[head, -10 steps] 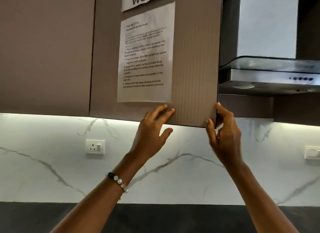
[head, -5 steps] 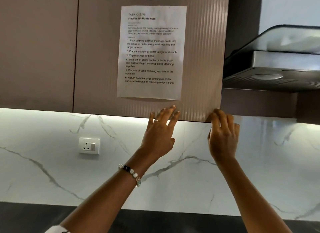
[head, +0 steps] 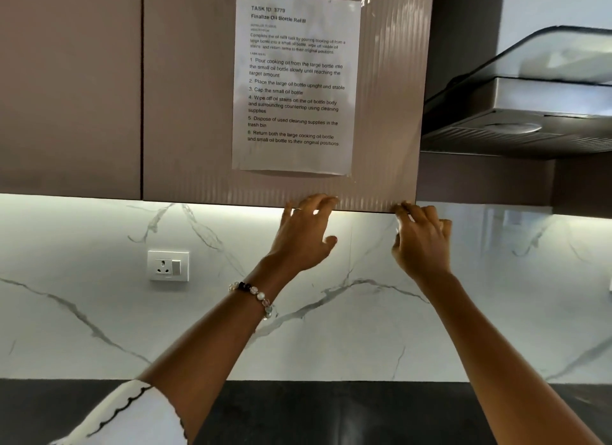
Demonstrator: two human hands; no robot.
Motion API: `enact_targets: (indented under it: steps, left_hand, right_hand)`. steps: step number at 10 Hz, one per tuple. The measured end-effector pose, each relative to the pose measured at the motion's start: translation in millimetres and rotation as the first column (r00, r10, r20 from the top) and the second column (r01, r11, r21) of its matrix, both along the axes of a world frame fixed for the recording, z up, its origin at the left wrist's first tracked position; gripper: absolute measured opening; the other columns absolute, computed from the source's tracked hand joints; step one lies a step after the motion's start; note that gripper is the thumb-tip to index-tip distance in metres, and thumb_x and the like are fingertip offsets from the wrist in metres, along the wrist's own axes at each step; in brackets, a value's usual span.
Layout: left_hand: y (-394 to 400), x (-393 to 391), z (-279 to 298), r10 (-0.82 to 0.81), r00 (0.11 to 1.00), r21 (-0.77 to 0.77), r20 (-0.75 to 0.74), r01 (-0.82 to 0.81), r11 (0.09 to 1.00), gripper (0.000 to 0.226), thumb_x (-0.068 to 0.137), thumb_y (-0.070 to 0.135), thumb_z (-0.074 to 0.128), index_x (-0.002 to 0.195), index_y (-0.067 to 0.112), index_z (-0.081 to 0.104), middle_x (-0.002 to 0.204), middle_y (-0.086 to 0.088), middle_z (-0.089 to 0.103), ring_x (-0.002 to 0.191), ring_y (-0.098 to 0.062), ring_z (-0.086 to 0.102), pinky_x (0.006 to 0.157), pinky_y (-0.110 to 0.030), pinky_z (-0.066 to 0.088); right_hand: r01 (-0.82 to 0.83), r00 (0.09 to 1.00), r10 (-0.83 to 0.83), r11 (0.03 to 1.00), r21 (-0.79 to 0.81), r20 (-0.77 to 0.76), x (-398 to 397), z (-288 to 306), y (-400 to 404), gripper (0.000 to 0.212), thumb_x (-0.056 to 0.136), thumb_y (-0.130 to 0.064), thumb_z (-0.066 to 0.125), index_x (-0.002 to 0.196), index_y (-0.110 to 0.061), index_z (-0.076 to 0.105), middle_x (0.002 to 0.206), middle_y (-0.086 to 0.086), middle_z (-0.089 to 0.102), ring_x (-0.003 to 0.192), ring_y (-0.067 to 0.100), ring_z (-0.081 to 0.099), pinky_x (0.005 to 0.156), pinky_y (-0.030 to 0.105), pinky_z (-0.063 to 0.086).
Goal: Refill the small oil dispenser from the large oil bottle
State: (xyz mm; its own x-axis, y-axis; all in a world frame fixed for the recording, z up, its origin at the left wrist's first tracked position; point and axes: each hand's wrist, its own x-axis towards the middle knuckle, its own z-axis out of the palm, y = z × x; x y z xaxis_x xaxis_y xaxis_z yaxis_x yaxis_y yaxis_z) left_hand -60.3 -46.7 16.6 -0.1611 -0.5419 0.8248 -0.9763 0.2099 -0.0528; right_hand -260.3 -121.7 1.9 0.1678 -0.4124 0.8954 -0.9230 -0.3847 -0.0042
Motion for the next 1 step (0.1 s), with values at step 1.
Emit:
enact_targets:
  steps: [1]
  left_hand:
    - [3.1,13.5,-4.4,0.095,0.995,-0.133,-0.037,-0.099,0.986,0.06,0.08,0.022,0.071,0.135,0.007,0.049,0.14,-0.013,0.05,0.131,-0.032,0.043,0.108,-0.048,0.035]
  right_hand:
    - [-0.102,0.992,0.104,0.994,-0.029,0.068,7.7,3.3,12.7,0.047,0.084,-0.009,0.069,0.128,-0.004,0.055,0.129,0.019,0.059,0.117,0.039,0.052,0.092,0.053,0.044]
